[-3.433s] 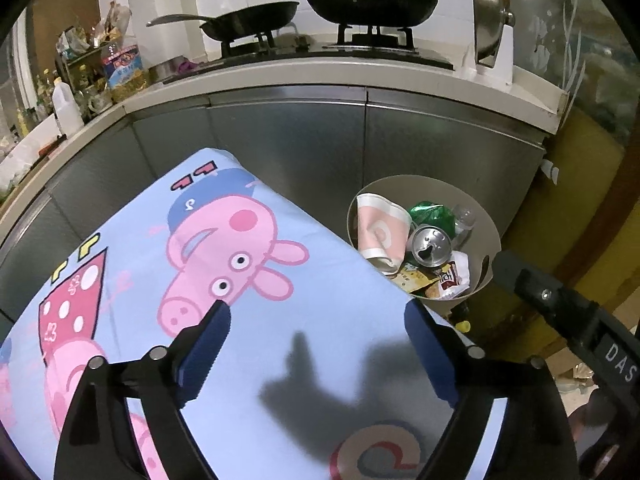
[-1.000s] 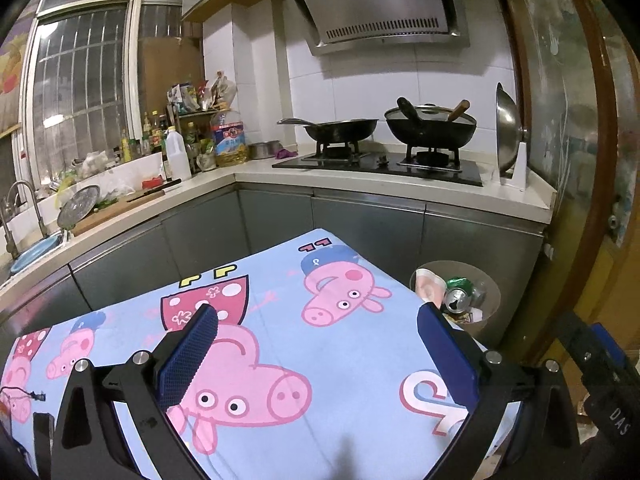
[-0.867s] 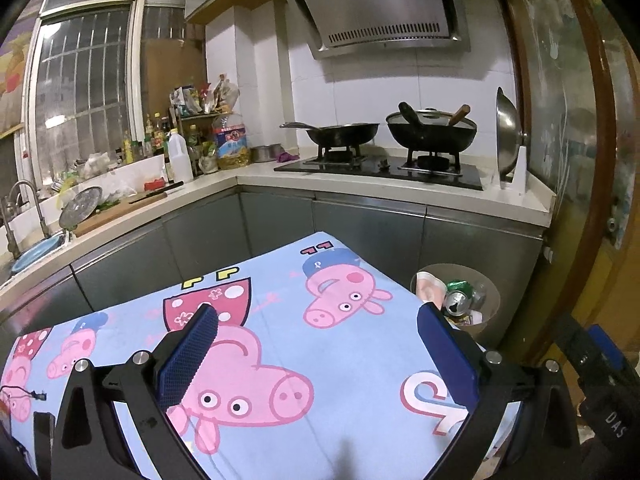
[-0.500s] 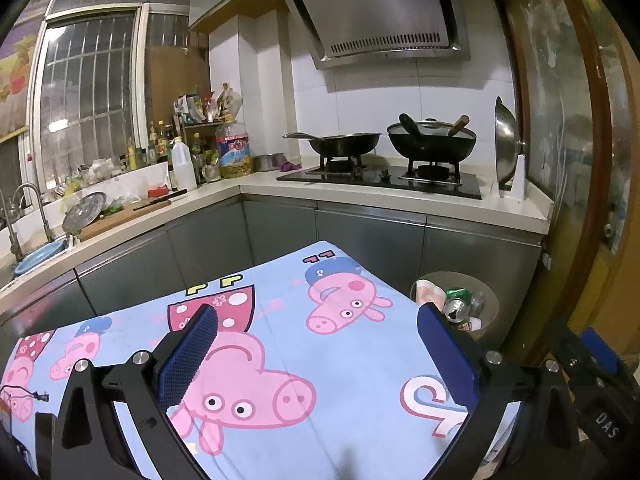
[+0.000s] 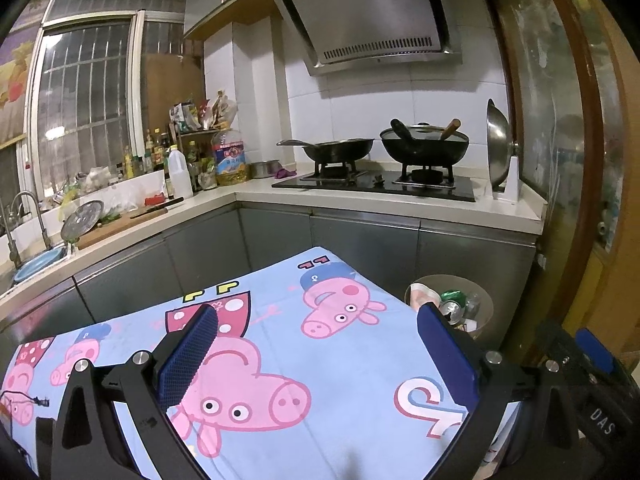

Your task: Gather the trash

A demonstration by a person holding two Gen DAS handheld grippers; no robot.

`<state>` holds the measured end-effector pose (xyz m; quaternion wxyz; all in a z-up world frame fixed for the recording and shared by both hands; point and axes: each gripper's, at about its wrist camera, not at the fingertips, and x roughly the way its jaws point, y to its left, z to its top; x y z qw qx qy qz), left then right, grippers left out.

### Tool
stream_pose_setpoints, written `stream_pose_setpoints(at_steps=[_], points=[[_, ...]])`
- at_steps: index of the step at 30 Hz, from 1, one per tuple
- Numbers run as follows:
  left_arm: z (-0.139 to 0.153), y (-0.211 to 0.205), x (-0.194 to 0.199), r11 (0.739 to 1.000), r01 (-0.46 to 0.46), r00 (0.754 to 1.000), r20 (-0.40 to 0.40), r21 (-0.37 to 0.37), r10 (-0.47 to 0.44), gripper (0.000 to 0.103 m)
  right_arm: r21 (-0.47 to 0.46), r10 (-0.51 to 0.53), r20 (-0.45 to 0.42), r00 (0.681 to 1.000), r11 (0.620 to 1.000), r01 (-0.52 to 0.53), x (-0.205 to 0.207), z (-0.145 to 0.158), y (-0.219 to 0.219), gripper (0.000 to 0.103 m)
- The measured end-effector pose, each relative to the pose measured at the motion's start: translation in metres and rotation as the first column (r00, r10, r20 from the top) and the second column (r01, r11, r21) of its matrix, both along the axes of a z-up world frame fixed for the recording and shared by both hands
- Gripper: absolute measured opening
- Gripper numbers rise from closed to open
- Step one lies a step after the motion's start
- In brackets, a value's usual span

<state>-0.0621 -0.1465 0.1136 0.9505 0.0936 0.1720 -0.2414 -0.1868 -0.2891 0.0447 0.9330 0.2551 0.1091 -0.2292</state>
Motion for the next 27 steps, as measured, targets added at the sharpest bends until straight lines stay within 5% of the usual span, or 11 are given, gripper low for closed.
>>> stream_pose_setpoints(at_steps=[27], points=[[0.0002, 0.0002, -0.0005, 1.000, 0.003, 1.000, 0.000, -0.004, -0.003, 0.099, 0.005, 0.004, 0.000, 1.000, 1.000, -0.004, -0.0018, 0.0009, 0.0096, 0.097]])
